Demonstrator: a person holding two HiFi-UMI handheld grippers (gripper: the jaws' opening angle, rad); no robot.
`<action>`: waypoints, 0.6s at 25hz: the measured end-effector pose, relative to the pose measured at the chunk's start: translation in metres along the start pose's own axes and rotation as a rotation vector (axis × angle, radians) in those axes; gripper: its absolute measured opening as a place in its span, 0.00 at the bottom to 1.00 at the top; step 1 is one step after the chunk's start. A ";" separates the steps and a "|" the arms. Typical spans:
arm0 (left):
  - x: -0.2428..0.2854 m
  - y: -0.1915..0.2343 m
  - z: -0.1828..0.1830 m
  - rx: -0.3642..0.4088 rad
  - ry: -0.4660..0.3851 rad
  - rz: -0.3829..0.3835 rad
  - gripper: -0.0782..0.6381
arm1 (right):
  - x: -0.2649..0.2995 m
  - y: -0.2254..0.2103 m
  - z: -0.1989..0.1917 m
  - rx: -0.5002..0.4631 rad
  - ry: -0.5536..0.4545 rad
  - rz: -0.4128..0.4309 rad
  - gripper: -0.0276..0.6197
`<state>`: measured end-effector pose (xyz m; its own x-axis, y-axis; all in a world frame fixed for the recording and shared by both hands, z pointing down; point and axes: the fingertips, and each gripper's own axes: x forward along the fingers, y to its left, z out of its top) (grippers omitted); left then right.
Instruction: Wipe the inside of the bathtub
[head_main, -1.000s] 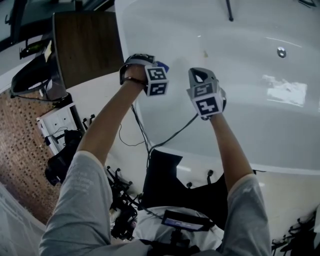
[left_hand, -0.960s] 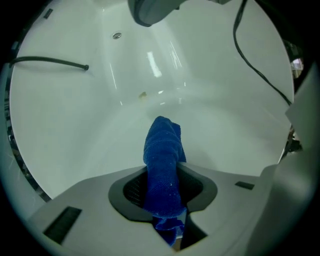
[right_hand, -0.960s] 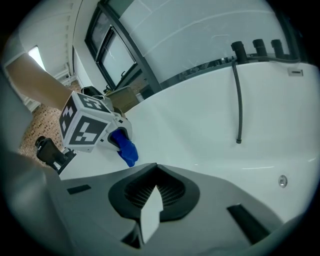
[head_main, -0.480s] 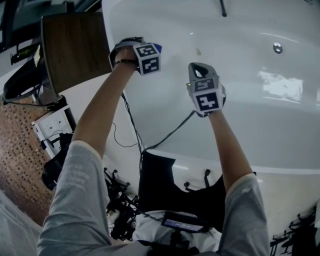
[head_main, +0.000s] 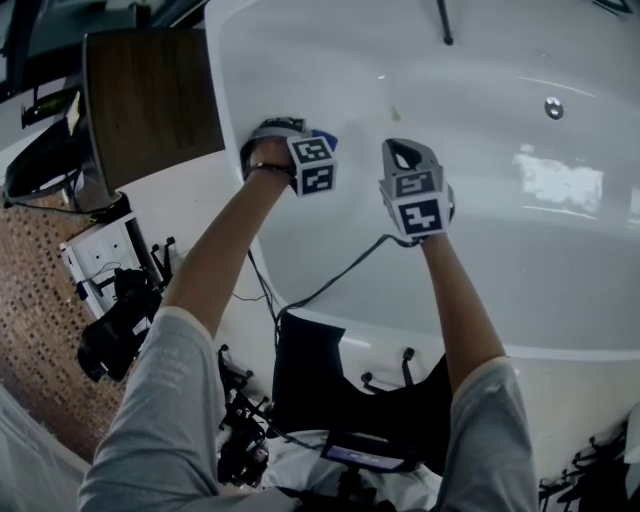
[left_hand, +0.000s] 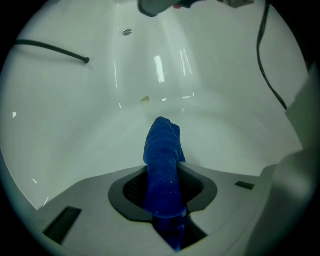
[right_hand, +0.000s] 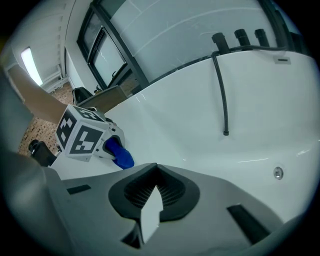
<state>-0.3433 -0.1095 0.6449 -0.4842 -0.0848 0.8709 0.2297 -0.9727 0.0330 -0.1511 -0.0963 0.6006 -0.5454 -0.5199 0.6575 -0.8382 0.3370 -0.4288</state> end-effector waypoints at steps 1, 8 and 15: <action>0.002 0.009 0.001 -0.018 -0.005 0.008 0.28 | 0.002 -0.002 0.000 0.003 -0.005 -0.002 0.06; 0.016 0.089 0.000 -0.077 0.018 0.070 0.28 | 0.026 -0.017 -0.005 -0.010 -0.020 -0.018 0.06; 0.019 0.076 0.013 -0.108 -0.014 0.048 0.28 | 0.042 -0.033 -0.016 0.032 -0.016 -0.032 0.06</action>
<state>-0.3239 -0.1825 0.6707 -0.4623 -0.1297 0.8772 0.1598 -0.9852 -0.0615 -0.1465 -0.1166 0.6520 -0.5180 -0.5426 0.6613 -0.8546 0.2948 -0.4276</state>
